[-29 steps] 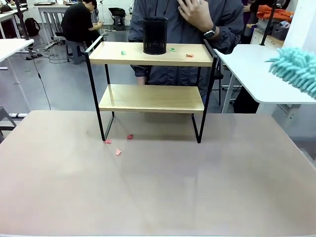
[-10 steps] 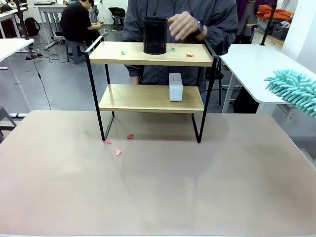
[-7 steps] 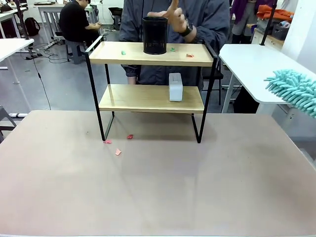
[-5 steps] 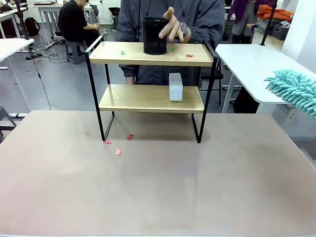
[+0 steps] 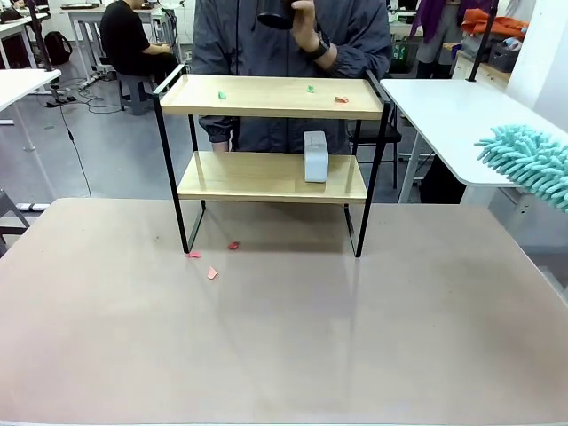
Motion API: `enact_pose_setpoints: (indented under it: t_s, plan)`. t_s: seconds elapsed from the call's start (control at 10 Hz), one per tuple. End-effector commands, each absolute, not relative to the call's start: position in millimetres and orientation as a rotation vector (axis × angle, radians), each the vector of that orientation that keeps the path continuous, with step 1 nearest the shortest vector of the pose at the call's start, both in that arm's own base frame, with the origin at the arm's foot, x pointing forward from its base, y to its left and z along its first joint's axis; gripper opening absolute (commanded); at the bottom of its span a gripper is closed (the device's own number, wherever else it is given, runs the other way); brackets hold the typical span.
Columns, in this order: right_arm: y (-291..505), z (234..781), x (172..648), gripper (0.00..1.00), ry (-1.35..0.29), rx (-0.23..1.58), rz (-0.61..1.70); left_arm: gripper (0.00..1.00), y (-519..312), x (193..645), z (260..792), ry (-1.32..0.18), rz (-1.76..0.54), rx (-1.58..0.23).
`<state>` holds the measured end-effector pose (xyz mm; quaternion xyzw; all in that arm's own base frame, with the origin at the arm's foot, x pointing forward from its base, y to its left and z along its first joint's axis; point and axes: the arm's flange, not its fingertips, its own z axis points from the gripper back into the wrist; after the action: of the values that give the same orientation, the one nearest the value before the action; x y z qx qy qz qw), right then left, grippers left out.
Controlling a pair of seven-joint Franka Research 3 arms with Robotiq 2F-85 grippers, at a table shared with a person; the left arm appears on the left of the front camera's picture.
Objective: Clean the shelf.
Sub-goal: Clean the remaining tier of the Shelf with the Duster once objects are removed.
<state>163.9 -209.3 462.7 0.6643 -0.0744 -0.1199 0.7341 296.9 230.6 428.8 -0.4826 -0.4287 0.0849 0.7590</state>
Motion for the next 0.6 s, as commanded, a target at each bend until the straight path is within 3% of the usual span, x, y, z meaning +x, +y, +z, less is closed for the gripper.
enact_pose_setpoints:
  t_s: [0.0,0.3,0.4,0.5]
  plan:
    - [-192.3,489.6,182.2,0.13,-0.247,1.364,-0.281,1.00,228.0,296.8,426.8,-0.964,0.171,-1.055]
    - [-105.6,618.4,223.8,0.13,-0.562,1.147,-0.147,1.00,228.0,296.8,426.8,-0.964,0.171,-1.055]
    - [-60.7,635.7,233.1,0.13,-0.607,1.105,-0.119,1.00,228.0,296.8,426.8,-0.964,0.171,-1.055]
    - [-23.2,633.5,241.3,0.13,-0.545,1.076,-0.052,1.00,228.0,296.8,426.8,-0.964,0.171,-1.055]
